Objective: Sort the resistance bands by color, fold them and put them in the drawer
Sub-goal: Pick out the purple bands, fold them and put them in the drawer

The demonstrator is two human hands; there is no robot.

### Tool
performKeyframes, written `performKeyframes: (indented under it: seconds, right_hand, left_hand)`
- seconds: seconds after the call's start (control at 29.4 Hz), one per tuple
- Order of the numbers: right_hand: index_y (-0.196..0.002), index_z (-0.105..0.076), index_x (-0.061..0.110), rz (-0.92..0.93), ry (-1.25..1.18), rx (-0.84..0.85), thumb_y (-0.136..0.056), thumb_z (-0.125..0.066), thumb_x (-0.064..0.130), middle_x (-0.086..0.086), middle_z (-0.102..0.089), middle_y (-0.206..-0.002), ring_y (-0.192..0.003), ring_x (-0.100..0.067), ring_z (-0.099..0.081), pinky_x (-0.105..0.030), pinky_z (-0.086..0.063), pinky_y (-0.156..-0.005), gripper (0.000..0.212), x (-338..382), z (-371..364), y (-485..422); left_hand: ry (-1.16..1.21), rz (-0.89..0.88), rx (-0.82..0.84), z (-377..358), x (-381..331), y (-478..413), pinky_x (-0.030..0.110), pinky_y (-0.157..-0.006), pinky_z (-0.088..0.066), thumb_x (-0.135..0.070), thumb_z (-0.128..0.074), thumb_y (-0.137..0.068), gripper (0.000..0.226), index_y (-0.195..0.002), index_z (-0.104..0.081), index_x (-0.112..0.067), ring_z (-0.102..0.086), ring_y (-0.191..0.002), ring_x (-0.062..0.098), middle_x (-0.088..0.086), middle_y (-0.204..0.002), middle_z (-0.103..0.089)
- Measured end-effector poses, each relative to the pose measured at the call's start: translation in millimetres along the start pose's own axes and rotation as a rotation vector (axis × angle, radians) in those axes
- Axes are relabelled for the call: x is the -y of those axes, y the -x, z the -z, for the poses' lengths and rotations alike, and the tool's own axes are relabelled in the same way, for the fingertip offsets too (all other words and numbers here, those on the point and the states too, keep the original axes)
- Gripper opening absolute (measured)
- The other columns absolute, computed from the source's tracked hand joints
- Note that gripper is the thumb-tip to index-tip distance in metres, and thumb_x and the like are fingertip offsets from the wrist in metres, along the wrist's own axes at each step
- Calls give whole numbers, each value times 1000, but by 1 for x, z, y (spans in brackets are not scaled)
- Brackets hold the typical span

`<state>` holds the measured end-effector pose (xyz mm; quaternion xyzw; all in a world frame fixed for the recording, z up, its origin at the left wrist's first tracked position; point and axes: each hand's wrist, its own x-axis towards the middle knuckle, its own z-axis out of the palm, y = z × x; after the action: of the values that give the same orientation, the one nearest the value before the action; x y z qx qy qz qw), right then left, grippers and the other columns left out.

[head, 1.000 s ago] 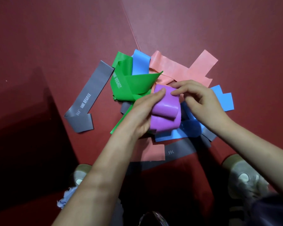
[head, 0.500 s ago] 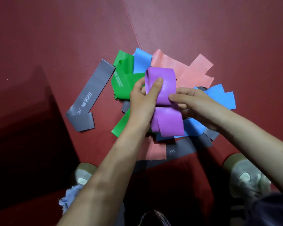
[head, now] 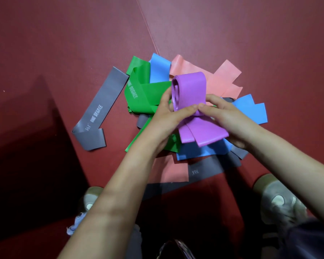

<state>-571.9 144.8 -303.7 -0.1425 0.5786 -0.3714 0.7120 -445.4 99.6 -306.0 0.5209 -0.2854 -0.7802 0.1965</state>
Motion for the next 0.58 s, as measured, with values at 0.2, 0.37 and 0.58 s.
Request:
performKeyframes:
  seconds: [0.2,0.37,0.58]
  right_hand:
    - [-103,-49,28,185,119,-35,-88,-48,-2,3,-59,-92,-74,-7,-59,-15,-50,-65,33,-3,2,-5]
    - [-104,-54,26,248,156,-30,-78,-56,-9,7,-60,-98,-81,-11,-56,-25,-50,-76,44,-2,5,-4]
    - [-80,-60,23,145,51,-91,-74,-41,-24,1,-54,-99,-79,-31,-54,-42,-57,-59,51,-5,2,-3]
  left_hand:
    - [204,289,174,16,-1,5,36,-77,-56,-15,-49,-70,17,-74,-66,-17,-65,-76,16,5,-88,-63]
    - [365,339,132,19,-8,5,37,-82,-53,-41,-47,-83,37,-94,-60,-9,-62,-86,24,10,-92,-59]
    - [235,289,76,12,-10,3,27,-64,-55,-25,-42,-91,25,-96,-60,-8,-57,-73,17,9,-87,-60]
